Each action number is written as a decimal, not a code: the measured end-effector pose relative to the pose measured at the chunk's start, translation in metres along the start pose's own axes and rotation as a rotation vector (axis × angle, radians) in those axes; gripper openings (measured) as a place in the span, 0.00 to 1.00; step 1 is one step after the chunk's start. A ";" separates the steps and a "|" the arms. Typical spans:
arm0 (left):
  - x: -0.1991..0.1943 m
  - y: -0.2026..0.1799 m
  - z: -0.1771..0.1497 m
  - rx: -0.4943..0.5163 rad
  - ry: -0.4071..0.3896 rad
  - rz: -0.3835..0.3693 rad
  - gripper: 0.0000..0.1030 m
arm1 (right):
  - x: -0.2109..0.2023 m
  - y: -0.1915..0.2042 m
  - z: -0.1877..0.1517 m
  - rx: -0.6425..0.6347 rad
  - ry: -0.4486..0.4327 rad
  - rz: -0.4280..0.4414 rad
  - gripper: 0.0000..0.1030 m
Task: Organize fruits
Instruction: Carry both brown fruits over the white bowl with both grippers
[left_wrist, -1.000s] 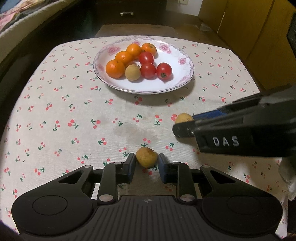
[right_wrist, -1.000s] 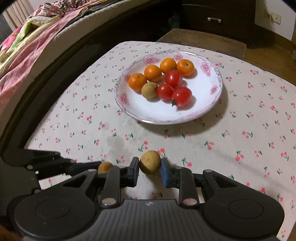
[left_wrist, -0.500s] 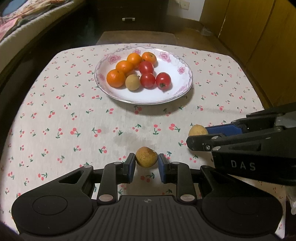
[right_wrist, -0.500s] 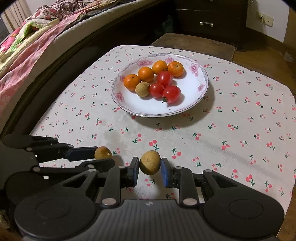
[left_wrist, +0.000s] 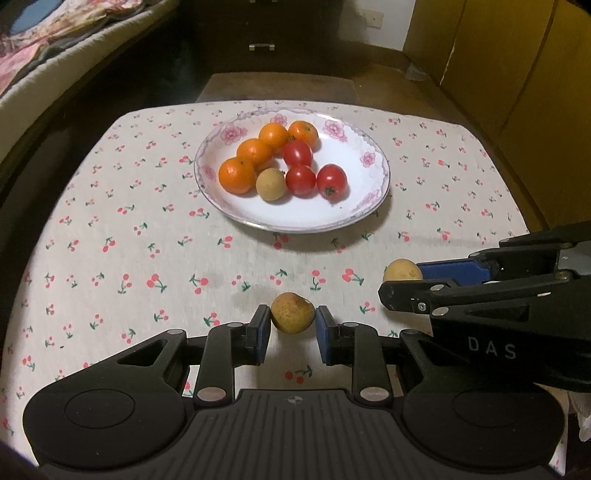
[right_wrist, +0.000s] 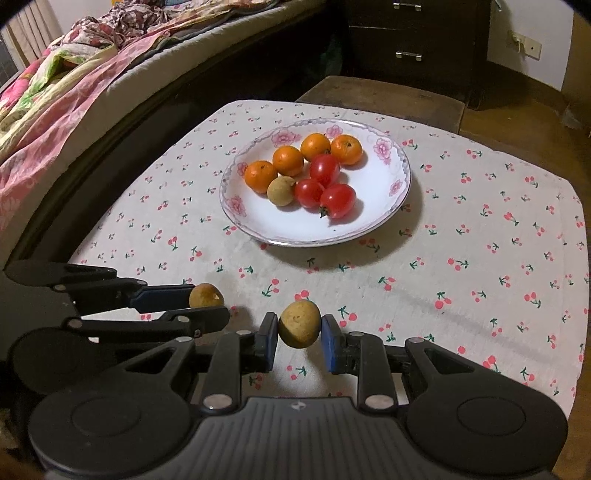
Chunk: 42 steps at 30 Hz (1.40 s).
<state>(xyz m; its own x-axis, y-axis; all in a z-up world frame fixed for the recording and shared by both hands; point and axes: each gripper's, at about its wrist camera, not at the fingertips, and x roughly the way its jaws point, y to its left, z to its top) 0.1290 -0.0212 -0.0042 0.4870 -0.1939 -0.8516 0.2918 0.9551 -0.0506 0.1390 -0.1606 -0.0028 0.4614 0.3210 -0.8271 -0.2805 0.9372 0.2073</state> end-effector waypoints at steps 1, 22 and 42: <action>0.000 0.000 0.001 -0.001 -0.003 0.001 0.33 | -0.001 -0.001 0.001 0.002 -0.003 0.000 0.25; 0.003 0.002 0.046 -0.002 -0.068 0.031 0.32 | -0.003 -0.015 0.041 0.040 -0.077 0.002 0.25; 0.036 0.013 0.081 -0.056 -0.053 0.030 0.31 | 0.031 -0.041 0.078 0.089 -0.085 0.050 0.26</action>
<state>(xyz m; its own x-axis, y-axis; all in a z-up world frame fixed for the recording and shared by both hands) 0.2169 -0.0334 0.0070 0.5382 -0.1752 -0.8244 0.2307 0.9714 -0.0558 0.2306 -0.1780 0.0043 0.5198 0.3745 -0.7678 -0.2308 0.9269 0.2959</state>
